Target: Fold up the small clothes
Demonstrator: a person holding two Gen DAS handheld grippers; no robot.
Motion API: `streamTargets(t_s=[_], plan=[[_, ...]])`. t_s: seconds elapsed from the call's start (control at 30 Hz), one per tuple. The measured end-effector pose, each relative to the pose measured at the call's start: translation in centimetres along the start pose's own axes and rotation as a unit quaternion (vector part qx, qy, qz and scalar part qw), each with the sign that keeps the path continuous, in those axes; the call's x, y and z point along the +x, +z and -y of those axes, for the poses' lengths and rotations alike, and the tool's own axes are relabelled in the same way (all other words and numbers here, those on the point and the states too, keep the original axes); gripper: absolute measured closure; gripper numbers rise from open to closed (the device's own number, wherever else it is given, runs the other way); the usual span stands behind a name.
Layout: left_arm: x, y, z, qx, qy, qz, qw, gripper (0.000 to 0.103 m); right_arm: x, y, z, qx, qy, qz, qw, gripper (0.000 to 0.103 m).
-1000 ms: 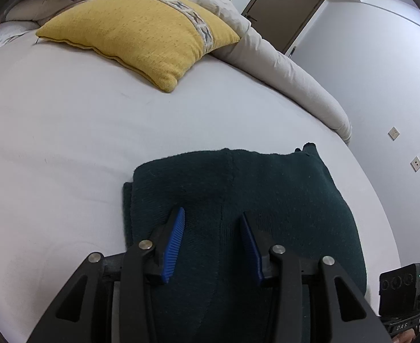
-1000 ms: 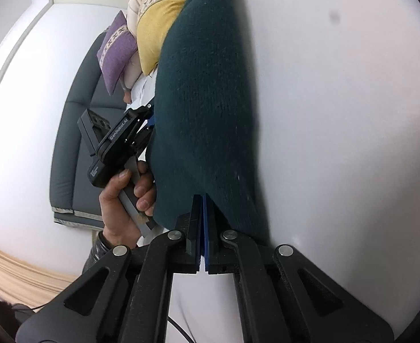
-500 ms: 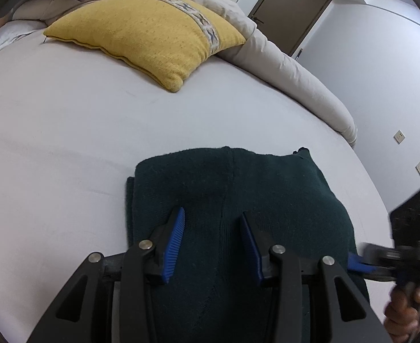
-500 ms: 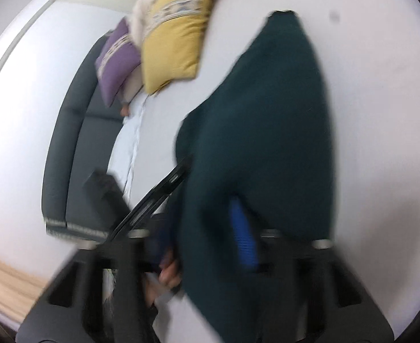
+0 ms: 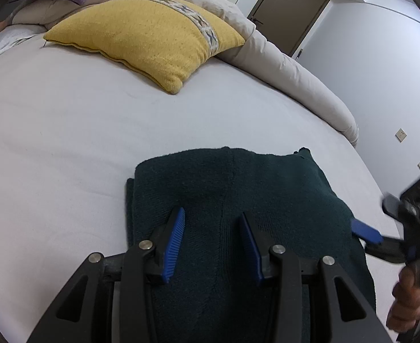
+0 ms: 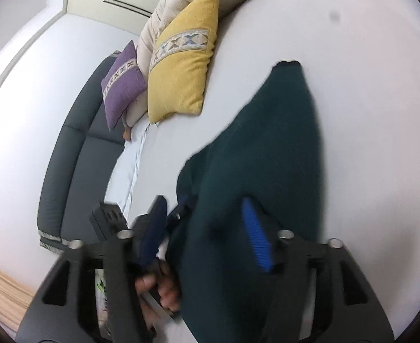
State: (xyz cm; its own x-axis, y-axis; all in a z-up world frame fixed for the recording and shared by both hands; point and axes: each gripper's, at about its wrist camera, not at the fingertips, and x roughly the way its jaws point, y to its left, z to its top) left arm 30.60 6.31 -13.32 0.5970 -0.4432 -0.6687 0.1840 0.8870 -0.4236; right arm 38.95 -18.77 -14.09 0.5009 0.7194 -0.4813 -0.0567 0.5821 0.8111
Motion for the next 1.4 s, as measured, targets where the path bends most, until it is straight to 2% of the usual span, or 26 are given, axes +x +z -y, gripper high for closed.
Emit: streamTargets(t_s=[0.1,0.13,0.2,0.27,0.33,0.43,0.53,0.6,0.67,0.7,0.73,0.77,0.8,0.87,0.97,1.0,1.07,1.1,1.17,1.27,1.33,1.37,1.4], plan=[[0.0,0.1,-0.1,-0.002,-0.005,-0.001,1.0,0.059,0.6,1.6,0.8,0.004,-0.003,-0.005,1.0,0.051],[0.0,0.1,-0.2,-0.002,-0.006,0.0,1.0,0.059,0.3,2.1,1.2,0.009,-0.005,0.0,1.0,0.057],[0.0,0.1,-0.3,-0.003,-0.01,0.0,0.9999,0.059,-1.1,3.0,2.2,0.02,-0.012,0.024,0.999,0.058],[0.0,0.2,-0.5,-0.006,-0.015,0.0,0.9999,0.059,-2.1,3.2,3.6,0.041,-0.037,0.041,0.998,0.055],[0.0,0.2,-0.7,-0.009,-0.019,0.0,0.9998,0.059,-2.7,3.0,5.1,0.06,-0.087,0.041,0.994,0.053],[0.1,0.3,-1.4,-0.027,-0.038,-0.005,0.9989,0.06,-4.3,2.1,6.9,0.067,-0.078,0.045,0.994,0.055],[0.0,0.5,-1.7,-0.035,-0.044,-0.011,0.9983,0.061,-5.5,1.1,6.5,0.074,-0.093,0.044,0.992,0.053],[-0.6,0.6,-1.4,-0.036,-0.036,-0.016,0.9986,0.063,-6.3,0.3,5.2,0.059,-0.112,0.036,0.991,0.051],[-2.1,0.5,-1.7,-0.055,-0.039,-0.015,0.9976,0.062,-7.0,-0.9,3.5,0.034,-0.106,0.026,0.993,0.049],[-3.2,0.2,-2.2,-0.075,-0.043,-0.012,0.9962,0.061,-7.5,-1.7,2.6,0.023,-0.097,0.021,0.995,0.045],[-4.1,-0.1,-2.6,-0.088,-0.039,-0.008,0.9954,0.055,-7.8,-2.0,2.0,0.017,-0.095,0.019,0.995,0.036],[-5.5,-0.4,-3.1,-0.101,-0.024,0.0,0.9946,0.048,-8.4,-2.6,1.4,0.007,-0.092,0.017,0.996,0.028],[-6.8,-0.9,-3.7,-0.113,-0.012,0.009,0.9935,0.036,-8.6,-3.1,0.8,-0.002,-0.088,0.014,0.996,0.025],[-8.3,-1.5,-4.5,-0.122,-0.011,0.012,0.9924,0.034,-8.6,-3.7,0.0,-0.014,-0.088,0.003,0.996,0.025],[-8.7,-2.2,-4.6,-0.124,-0.03,-0.022,0.9916,0.034,-8.1,-4.6,-0.6,-0.015,-0.076,-0.017,0.997,0.025],[-8.2,-2.5,-4.2,-0.114,-0.034,-0.044,0.9919,0.033,-7.7,-4.9,-0.8,-0.015,-0.072,-0.023,0.997,0.025],[-6.5,-2.9,-3.8,-0.106,-0.035,-0.089,0.9898,0.033,-6.9,-5.7,-0.7,-0.013,-0.07,-0.043,0.997,0.025],[-5.9,-3.1,-4.0,-0.112,-0.036,-0.097,0.9883,0.034,-6.1,-5.9,-0.8,-0.01,-0.074,-0.052,0.996,0.025],[-5.2,-3.3,-4.8,-0.135,-0.049,-0.1,0.9845,0.034,-4.8,-6.4,-0.2,0.002,-0.088,-0.07,0.994,0.029],[-4.5,-2.9,-5.7,-0.16,-0.072,-0.106,0.9787,0.039,-4.6,-6.8,0.2,0.007,-0.079,-0.072,0.994,0.037],[-3.7,-2.3,-5.8,-0.156,-0.074,-0.119,0.9777,0.049,-4.4,-7.0,0.1,0.007,-0.077,-0.074,0.994,0.038],[-3.1,-1.9,-5.9,-0.164,-0.081,-0.128,0.9747,0.052,-4.2,-7.0,-0.1,0.009,-0.076,-0.076,0.994,0.039],[-2.6,-1.7,-6.0,-0.173,-0.088,-0.133,0.9718,0.058,-4.0,-7.1,-0.2,0.008,-0.077,-0.077,0.994,0.04]])
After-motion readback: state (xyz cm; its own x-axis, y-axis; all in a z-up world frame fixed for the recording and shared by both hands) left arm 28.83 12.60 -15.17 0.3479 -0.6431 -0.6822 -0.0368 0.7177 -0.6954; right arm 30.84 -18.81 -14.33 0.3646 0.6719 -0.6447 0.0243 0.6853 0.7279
